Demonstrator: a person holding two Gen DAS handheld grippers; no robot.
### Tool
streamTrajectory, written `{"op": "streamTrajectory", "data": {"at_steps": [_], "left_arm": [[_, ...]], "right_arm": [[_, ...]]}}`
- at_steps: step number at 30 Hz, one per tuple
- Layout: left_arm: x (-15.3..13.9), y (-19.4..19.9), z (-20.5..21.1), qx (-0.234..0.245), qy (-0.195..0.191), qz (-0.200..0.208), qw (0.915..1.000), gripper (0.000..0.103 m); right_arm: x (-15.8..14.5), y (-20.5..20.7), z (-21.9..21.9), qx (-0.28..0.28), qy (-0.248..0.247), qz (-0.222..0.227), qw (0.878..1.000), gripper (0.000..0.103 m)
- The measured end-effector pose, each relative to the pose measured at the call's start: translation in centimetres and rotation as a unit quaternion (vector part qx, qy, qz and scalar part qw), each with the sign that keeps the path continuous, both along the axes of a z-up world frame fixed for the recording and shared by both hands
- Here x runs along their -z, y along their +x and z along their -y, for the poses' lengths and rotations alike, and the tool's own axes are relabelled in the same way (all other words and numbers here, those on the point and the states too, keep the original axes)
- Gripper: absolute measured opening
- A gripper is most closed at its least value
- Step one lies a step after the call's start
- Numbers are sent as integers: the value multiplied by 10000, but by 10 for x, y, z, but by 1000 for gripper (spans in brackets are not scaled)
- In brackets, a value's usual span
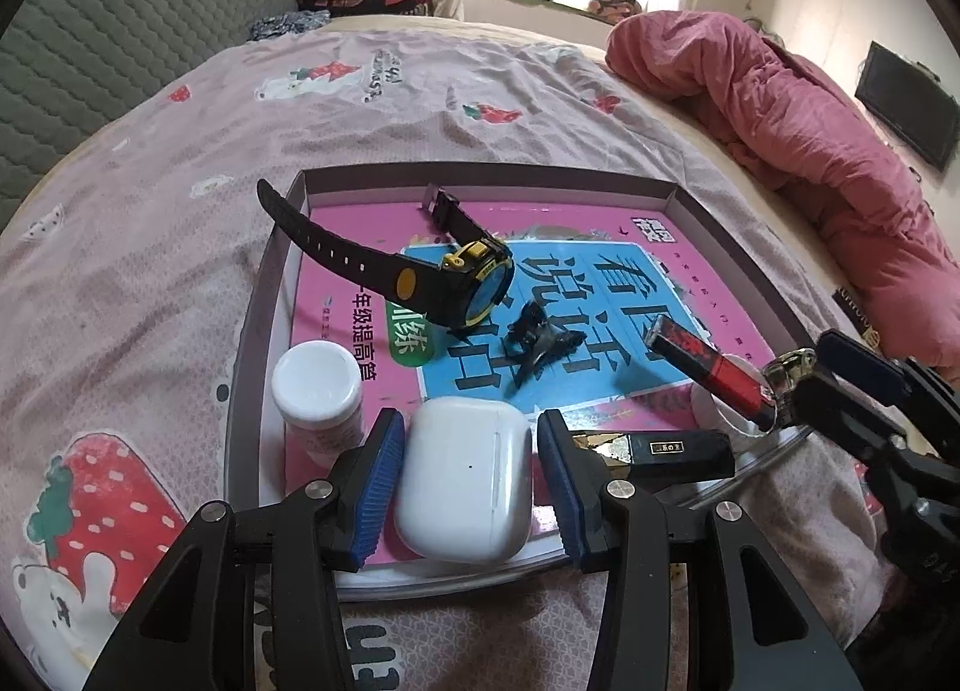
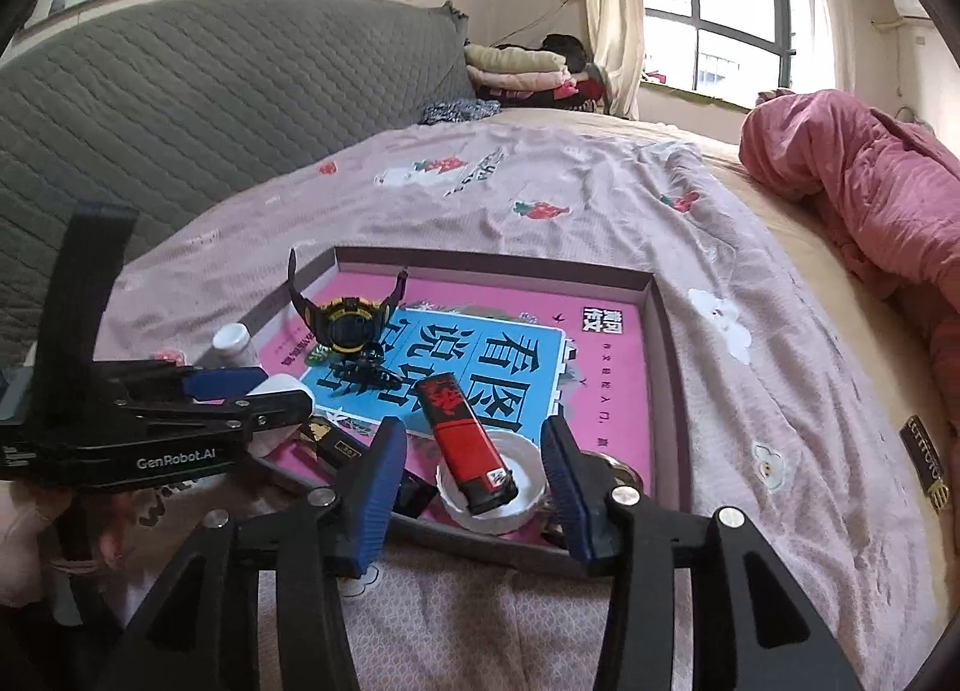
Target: Organize rigid objects
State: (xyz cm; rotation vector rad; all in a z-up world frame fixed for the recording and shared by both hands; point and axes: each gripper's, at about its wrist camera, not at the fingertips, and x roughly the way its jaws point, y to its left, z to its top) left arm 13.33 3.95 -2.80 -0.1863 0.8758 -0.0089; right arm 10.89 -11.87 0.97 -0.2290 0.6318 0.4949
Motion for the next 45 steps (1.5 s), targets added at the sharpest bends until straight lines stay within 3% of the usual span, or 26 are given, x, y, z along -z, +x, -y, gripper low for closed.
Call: {"op": "streamTrajectory", "data": {"at_steps": [5,17,23,26,29,39,45], "left_arm": [[-3,-6,-4,-71,-69,81,9999,49],[-21,-27,-15,-346,-152,262,9989,75],[-46,-53,-13,-463,-204,743,9960,77],[-57,-66,-7,-451,-175,946,9943,79],[-66,-77,0,-438,-38,1050,9935,79],[-72,-98,6,-537,43,903,9945,79],[-63,-113,14,-447,19,538,9975,79]], "right_arm": [[-9,-4,12,164,191,107,9996,56],[-18,-8,35,601,418,112,9973,56],[-20,-21,33,557,382,118,9976,57],[-19,-28,29,508,309,124,9982,70],[-21,-38,27,484,241,157,9984,71],[-25,-64,37,757,290,104,9967,71],[-24,-70,49,970,360,-59,9946,71]]}}
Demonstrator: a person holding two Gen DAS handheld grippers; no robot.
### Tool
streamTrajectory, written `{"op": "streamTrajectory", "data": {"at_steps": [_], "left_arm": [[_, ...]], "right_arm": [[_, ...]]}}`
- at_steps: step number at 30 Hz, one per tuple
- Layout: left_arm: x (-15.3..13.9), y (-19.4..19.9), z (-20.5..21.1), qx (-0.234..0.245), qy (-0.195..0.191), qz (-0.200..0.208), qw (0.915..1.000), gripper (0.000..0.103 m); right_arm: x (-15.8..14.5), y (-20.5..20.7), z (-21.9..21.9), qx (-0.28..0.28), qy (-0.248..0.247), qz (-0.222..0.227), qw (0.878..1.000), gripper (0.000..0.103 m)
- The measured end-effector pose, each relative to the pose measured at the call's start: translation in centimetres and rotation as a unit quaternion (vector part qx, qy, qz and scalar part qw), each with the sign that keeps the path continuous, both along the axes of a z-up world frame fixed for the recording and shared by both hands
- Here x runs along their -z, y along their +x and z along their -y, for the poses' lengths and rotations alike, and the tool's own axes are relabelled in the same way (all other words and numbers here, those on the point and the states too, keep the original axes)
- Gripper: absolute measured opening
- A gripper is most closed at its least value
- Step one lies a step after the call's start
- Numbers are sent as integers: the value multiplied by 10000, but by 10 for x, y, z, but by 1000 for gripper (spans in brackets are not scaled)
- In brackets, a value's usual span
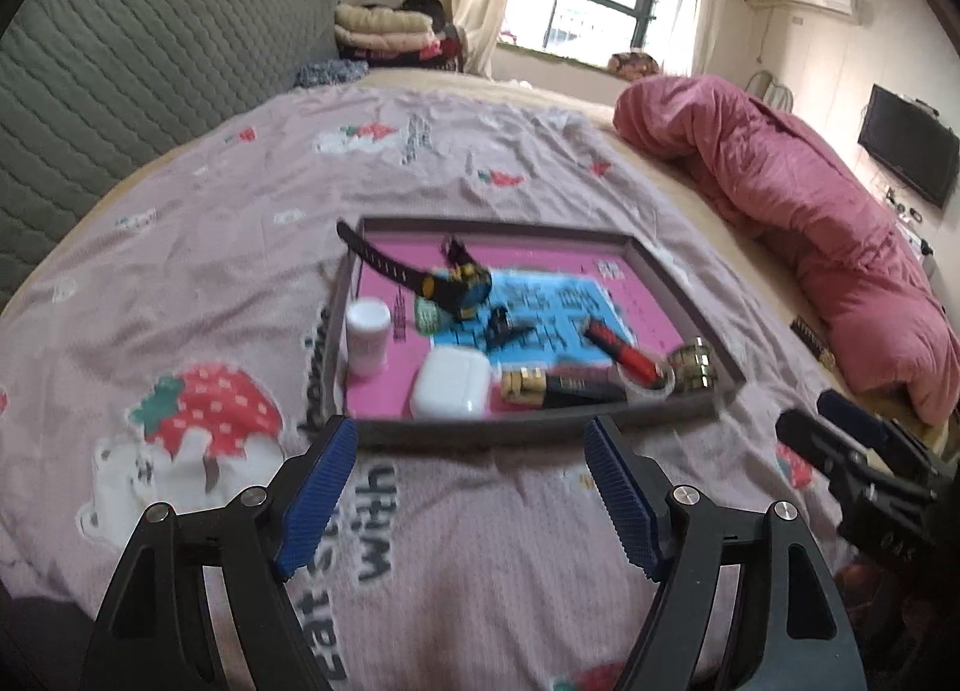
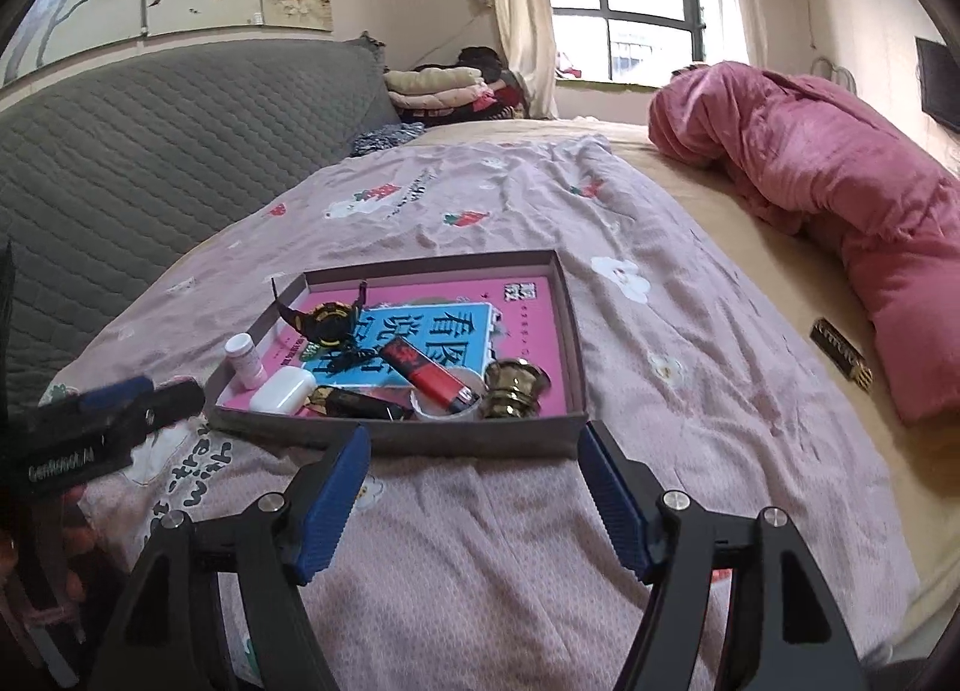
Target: Organize rigid objects
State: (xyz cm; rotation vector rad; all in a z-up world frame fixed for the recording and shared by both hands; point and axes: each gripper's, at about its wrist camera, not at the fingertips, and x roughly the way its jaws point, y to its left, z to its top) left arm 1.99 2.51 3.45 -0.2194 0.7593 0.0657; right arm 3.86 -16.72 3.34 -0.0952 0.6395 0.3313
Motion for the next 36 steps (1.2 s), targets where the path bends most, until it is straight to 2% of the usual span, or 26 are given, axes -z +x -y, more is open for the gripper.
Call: {"op": "streamTrajectory", "data": {"at_steps": [7,15,26,36], "left_arm": [[5,-9,8,21,99,-311,9995,79],[17,-18,3,-215,-105,-689,9973,79],[19,-31,13,-203,21,-886,9959,79],[22,-23,19,65,-73,-717,9974,79]], "right_arm": [[4,-13,0,-20,-54,-172,9998,71],[8,-30,-7,-156,-165,-296,9993,71],[11,-45,-23,-287,-420,-207,9985,71],[24,-28,-20,-186,-377,-355,9985,71]]}}
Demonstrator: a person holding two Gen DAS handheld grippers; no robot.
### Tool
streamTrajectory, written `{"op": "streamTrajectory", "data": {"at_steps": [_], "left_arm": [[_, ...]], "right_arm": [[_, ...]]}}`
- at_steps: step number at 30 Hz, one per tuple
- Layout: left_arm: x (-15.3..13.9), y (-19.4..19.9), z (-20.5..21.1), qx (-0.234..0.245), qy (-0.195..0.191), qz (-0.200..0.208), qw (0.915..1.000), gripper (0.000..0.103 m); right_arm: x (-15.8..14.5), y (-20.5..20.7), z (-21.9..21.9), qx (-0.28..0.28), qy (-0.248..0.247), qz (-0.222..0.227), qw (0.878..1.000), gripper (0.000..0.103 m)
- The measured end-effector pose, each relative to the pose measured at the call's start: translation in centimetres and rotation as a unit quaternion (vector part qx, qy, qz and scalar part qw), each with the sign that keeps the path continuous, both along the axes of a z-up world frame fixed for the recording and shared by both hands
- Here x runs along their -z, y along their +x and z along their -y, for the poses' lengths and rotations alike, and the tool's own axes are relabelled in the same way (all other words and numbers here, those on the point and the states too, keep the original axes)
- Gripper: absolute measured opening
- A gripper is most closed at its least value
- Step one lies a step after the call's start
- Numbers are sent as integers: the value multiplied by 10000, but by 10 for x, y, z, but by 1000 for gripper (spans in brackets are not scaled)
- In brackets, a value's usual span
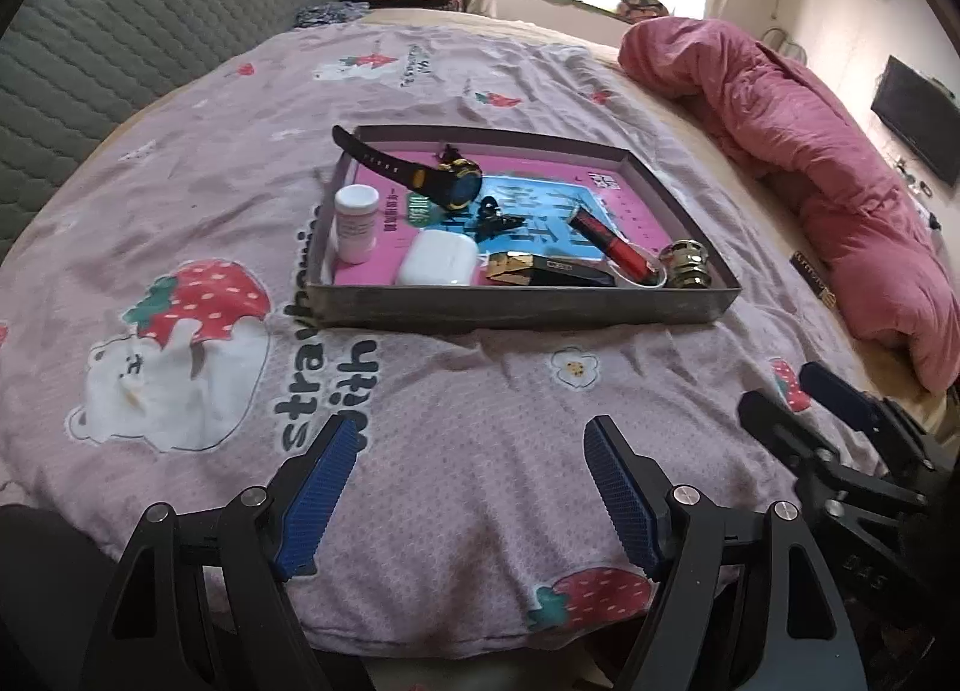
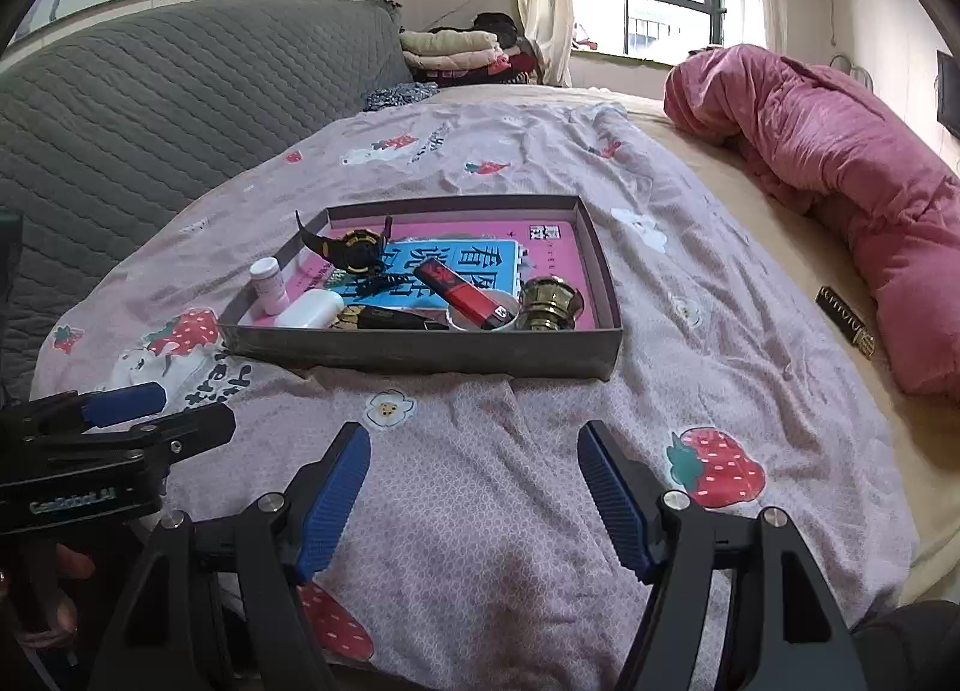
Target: Organize rigid objects
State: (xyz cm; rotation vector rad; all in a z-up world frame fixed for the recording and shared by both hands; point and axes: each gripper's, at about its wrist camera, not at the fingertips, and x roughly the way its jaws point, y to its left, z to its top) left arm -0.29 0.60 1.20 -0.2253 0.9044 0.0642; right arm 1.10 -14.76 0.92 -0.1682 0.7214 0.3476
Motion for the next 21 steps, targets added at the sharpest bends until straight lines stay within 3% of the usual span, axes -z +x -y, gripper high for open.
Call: {"op": "streamTrajectory", "data": {"at_steps": [15,21], "left_arm": [[11,19,7,81,390,-26,9992,79],[14,21,8,119,325,-57,9994,79]], "right_arm": [[14,13,-5,-15,-163,-15,9999,71],[16,13,-8,-27,-195,-11,9998,71]]}}
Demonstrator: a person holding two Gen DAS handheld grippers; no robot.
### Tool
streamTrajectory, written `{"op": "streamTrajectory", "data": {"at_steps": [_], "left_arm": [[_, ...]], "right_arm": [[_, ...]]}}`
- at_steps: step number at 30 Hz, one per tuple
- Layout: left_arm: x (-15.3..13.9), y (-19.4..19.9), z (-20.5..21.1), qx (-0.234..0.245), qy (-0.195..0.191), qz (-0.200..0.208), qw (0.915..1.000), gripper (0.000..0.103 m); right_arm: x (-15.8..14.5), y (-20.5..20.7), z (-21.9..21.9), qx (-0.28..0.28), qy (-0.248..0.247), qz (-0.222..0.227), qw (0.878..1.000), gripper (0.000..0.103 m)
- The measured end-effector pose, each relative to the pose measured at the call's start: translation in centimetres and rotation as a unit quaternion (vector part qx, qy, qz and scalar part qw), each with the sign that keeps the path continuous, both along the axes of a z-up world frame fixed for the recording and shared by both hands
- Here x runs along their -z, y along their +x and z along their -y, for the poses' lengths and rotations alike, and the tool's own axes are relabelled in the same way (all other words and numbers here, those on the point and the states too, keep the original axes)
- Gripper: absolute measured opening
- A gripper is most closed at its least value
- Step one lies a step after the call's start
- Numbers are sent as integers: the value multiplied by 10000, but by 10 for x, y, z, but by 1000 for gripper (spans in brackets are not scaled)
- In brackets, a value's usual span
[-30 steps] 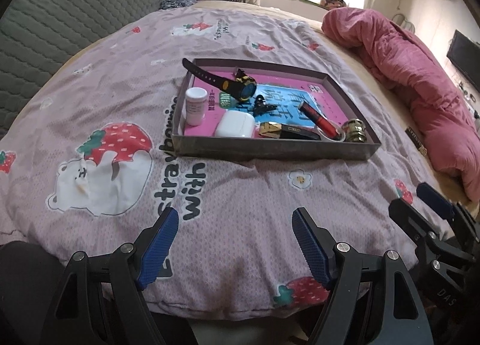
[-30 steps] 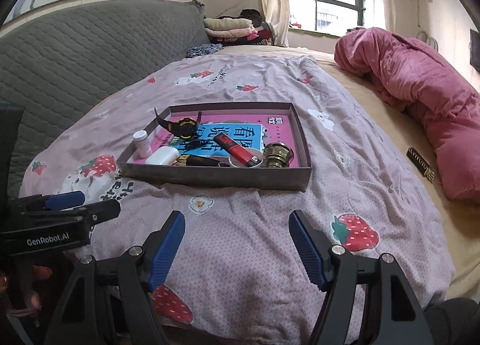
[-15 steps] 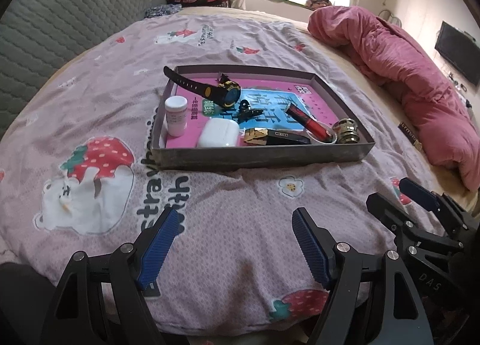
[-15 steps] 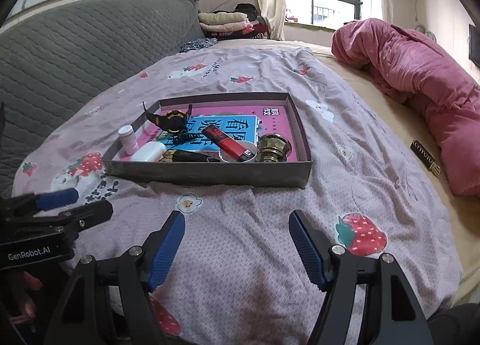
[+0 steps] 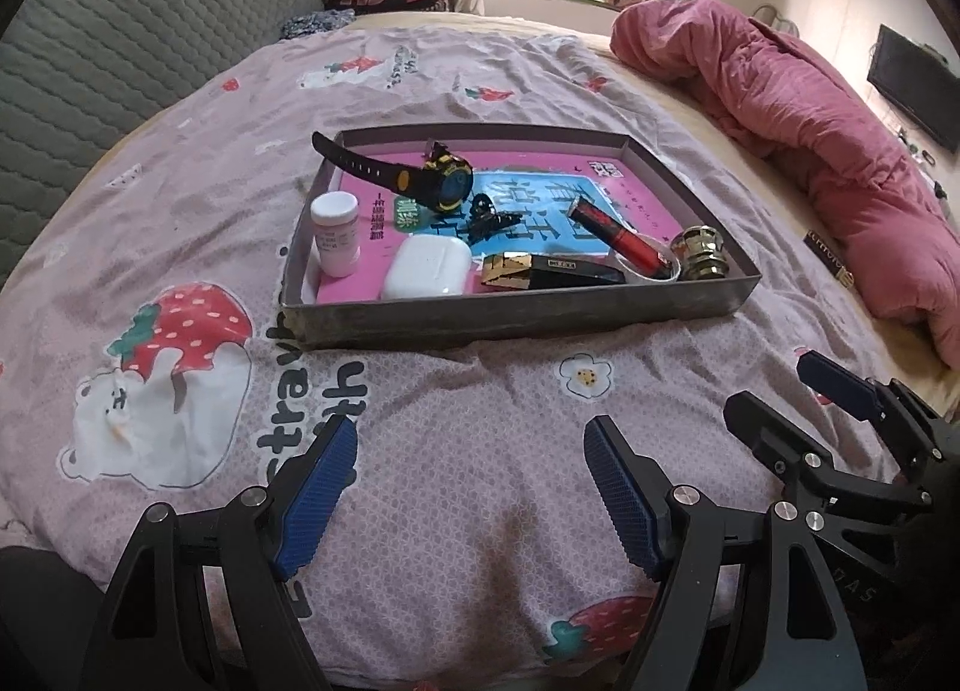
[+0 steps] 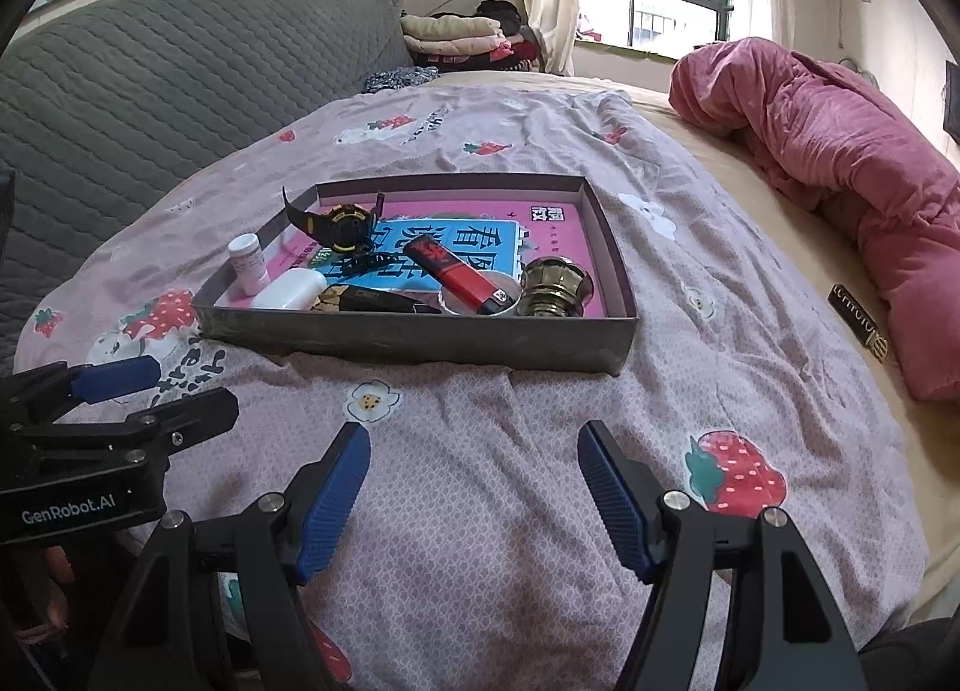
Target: Organize rigid objects
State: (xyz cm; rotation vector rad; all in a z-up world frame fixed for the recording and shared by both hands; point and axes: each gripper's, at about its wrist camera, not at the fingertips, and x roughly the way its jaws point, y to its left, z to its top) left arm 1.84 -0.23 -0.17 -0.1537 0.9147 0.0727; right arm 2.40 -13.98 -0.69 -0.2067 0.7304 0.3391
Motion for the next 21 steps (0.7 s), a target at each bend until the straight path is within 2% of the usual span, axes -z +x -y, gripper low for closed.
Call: {"op": "streamTrajectory", "data": {"at_steps": [9,21], "left_arm": [[6,3,-4,-134,11,-97,9999,79],[7,4,0,-66,7,-121,9999,79]], "right_arm": [[2,1,-4,-43,-52,4,10000,71],[2,0,-5,-80,-29,-15,10000,71]]}}
